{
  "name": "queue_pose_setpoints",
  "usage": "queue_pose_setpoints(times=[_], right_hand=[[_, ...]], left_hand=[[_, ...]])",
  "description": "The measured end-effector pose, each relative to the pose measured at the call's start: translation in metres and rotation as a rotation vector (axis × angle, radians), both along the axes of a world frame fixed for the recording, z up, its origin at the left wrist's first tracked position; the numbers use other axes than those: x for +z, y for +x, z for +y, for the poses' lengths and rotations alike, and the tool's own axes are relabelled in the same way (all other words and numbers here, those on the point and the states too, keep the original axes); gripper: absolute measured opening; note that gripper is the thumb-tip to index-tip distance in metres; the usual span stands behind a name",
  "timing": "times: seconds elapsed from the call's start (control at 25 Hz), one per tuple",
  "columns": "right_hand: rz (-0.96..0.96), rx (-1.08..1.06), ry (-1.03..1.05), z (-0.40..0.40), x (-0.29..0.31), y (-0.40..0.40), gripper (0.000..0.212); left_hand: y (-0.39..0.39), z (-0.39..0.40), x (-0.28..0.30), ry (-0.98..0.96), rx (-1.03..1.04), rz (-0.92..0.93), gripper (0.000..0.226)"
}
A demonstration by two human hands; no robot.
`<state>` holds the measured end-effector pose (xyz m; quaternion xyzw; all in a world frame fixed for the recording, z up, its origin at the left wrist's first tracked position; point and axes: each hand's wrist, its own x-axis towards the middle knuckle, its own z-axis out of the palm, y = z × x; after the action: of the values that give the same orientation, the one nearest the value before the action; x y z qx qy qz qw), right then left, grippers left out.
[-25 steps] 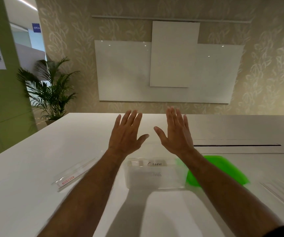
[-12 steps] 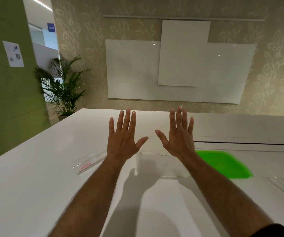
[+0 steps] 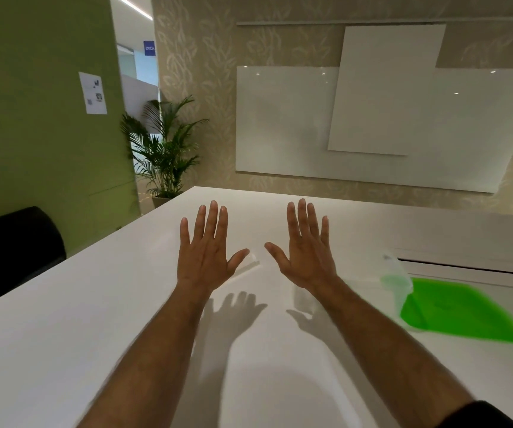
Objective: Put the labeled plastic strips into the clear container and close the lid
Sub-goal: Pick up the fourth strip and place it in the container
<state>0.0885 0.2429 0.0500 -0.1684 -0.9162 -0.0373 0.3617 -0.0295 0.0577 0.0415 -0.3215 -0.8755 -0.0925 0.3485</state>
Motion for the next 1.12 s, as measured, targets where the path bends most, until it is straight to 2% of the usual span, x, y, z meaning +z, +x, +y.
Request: queue_pose_setpoints(times=[0.24, 0.36, 0.44, 0.56, 0.72, 0.88, 1.0, 1.12], right_hand=[[-0.08, 0.096, 0.072, -0.025, -0.011, -0.042, 0.09], [-0.221, 0.11, 0.148, -0.03, -0.017, -0.063, 0.093], [-0.32, 0.14, 0.128, -0.031, -0.024, -0.076, 0.094], [-0.451, 0.209, 0.08, -0.029, -0.034, -0.091, 0.092], [-0.585, 0.283, 0.086, -0.026, -0.044, -0.103, 0.08], [-0.583, 0.334, 0.058, -0.027, -0.054, -0.112, 0.064], [-0.5, 0.353, 0.083, -0.025, -0.064, -0.113, 0.056], [-0.407, 0.364, 0.118, -0.024, -0.065, -0.111, 0.043]], left_hand=[[-0.021, -0.031, -0.014, -0.042, 0.051, -0.101, 0.093], [-0.03, -0.033, -0.025, -0.137, 0.053, -0.198, 0.093], [-0.033, -0.03, -0.032, -0.175, 0.022, -0.249, 0.09], [-0.037, -0.026, -0.041, -0.169, -0.006, -0.266, 0.074], [-0.046, -0.024, -0.049, -0.185, 0.0, -0.275, 0.044], [-0.045, -0.024, -0.057, -0.085, -0.017, -0.325, 0.032], [-0.049, -0.021, -0.058, 0.069, -0.019, -0.49, 0.029], [-0.053, -0.021, -0.055, 0.127, -0.024, -0.602, 0.028]])
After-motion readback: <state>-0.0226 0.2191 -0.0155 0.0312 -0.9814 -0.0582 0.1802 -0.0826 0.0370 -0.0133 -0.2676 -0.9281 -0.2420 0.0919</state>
